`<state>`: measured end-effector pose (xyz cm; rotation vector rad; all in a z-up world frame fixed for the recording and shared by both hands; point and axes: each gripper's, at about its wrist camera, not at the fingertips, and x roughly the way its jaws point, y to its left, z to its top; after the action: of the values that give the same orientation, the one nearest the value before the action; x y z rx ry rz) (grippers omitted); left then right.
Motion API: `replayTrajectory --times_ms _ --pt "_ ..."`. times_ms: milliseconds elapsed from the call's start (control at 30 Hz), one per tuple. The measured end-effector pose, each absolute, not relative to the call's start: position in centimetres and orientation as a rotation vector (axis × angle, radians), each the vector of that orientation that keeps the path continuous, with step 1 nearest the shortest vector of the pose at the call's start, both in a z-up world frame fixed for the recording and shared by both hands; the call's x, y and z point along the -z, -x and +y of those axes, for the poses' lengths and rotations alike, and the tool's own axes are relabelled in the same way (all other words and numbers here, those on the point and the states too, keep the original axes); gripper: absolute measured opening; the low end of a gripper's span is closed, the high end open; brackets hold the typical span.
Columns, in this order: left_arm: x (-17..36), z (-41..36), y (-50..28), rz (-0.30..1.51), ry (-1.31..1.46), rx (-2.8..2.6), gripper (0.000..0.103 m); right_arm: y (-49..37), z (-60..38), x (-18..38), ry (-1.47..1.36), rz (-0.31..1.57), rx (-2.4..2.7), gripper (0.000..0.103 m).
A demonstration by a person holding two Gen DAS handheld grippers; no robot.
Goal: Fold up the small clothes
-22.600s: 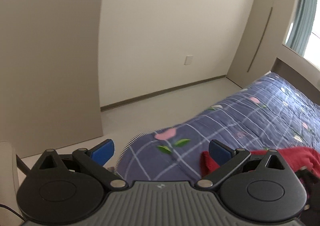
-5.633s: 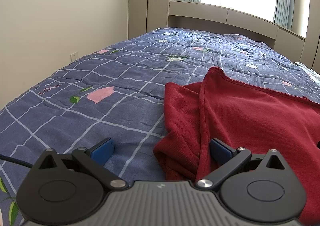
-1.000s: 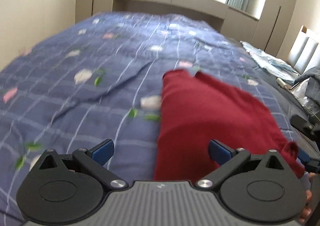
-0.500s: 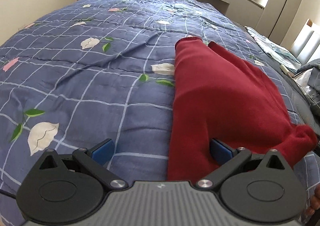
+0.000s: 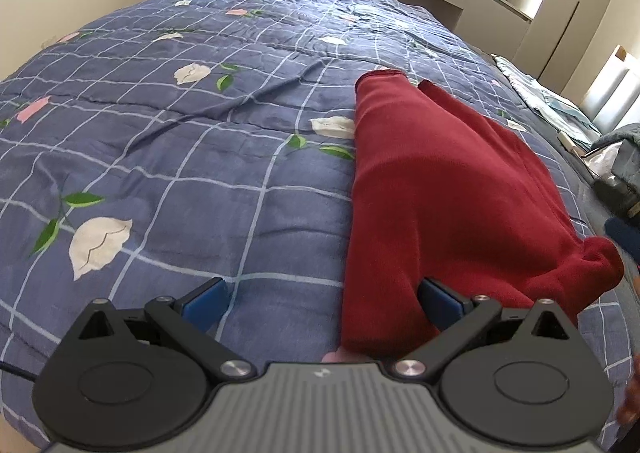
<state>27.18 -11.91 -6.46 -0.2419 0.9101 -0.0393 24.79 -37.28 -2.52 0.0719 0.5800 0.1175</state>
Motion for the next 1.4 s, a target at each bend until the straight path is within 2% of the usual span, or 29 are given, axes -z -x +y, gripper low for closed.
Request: replayTrajectory --times_ms 300,433,500,633,767,1000,1167,1400 --pt "6.6 -11.9 -26.8 0.918 0.242 0.037 0.102 -22.0 -40.8 5.7 -0.056 0.73 -0.165 0.096" --pt "6.5 -11.8 -26.6 0.923 0.237 0.043 0.102 -21.2 -40.6 4.8 -0.007 0.709 -0.181 0.097" --pt "6.1 -11.7 -26.5 0.928 0.246 0.048 0.102 -20.4 -40.6 3.9 0.01 0.669 -0.192 0.102" --pt "4.9 -11.5 -26.5 0.897 0.249 0.063 0.103 -20.6 -40.7 2.6 0.002 0.578 -0.173 0.102" --pt "3.3 -12.0 -27.7 0.794 0.232 0.09 0.103 -22.9 -39.9 2.0 0.014 0.536 -0.123 0.102" --pt "3.3 -14.3 -34.5 0.738 0.198 0.079 0.103 -29.0 -40.3 0.1 -0.019 0.457 -0.124 0.102" --pt "4.1 -16.4 -39.4 0.721 0.117 0.072 0.103 -35.1 -40.6 2.6 -0.06 0.523 -0.106 0.102" --pt "6.7 -17.4 -42.5 0.737 0.087 0.034 0.103 -37.7 -42.3 7.5 -0.176 0.62 -0.026 0.102"
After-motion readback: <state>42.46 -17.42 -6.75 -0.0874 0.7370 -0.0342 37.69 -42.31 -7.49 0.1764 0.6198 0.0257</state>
